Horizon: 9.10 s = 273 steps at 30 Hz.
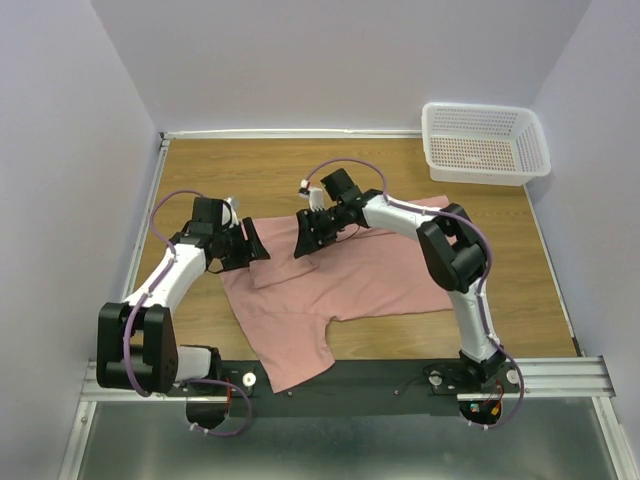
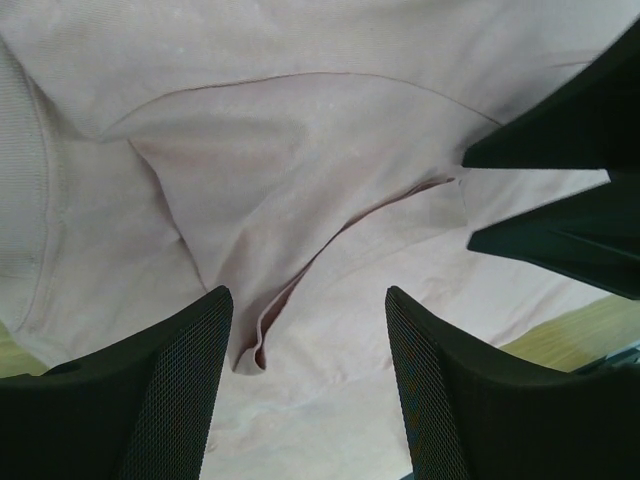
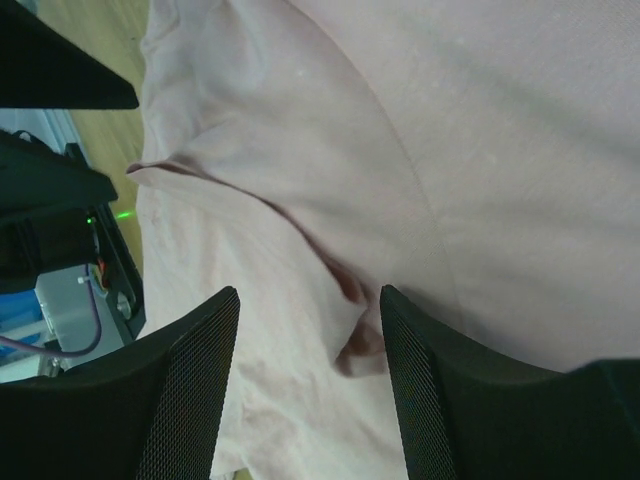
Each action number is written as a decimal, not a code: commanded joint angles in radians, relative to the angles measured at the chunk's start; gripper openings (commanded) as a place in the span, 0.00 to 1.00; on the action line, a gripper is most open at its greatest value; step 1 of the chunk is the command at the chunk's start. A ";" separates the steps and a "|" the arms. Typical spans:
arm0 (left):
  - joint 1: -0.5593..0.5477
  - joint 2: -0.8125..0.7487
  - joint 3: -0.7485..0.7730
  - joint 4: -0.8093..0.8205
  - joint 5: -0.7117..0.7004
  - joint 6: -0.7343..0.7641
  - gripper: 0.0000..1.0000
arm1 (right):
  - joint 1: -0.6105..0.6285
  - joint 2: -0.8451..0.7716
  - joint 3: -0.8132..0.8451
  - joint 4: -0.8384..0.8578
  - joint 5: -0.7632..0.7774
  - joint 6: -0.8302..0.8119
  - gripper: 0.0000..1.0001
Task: Fold and stack the t-shirts
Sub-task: Fold the tshirt
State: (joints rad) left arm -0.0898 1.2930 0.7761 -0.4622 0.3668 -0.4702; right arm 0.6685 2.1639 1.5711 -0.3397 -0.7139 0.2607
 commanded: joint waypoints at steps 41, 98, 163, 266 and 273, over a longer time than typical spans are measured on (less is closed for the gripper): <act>0.022 -0.048 0.037 -0.011 -0.292 -0.122 0.69 | -0.160 -0.308 -0.236 -0.035 0.111 -0.025 0.66; 0.150 0.512 0.282 0.175 -0.493 -0.114 0.19 | -0.553 -0.392 -0.420 -0.042 0.347 0.147 0.60; 0.056 0.642 0.660 0.131 -0.422 -0.179 0.71 | -0.817 -0.361 -0.371 0.122 0.726 0.243 0.59; -0.295 0.180 -0.049 -0.104 -0.419 -0.235 0.00 | -0.845 -0.760 -0.766 -0.380 0.898 0.288 0.63; -0.294 0.175 -0.041 -0.105 -0.416 -0.229 0.00 | -0.931 -0.762 -0.821 -0.328 0.884 0.268 0.58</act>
State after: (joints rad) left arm -0.3809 1.4506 0.7624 -0.5945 -0.0772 -0.7040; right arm -0.2375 1.3972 0.7765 -0.6788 0.1711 0.5228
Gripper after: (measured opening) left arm 0.009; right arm 0.584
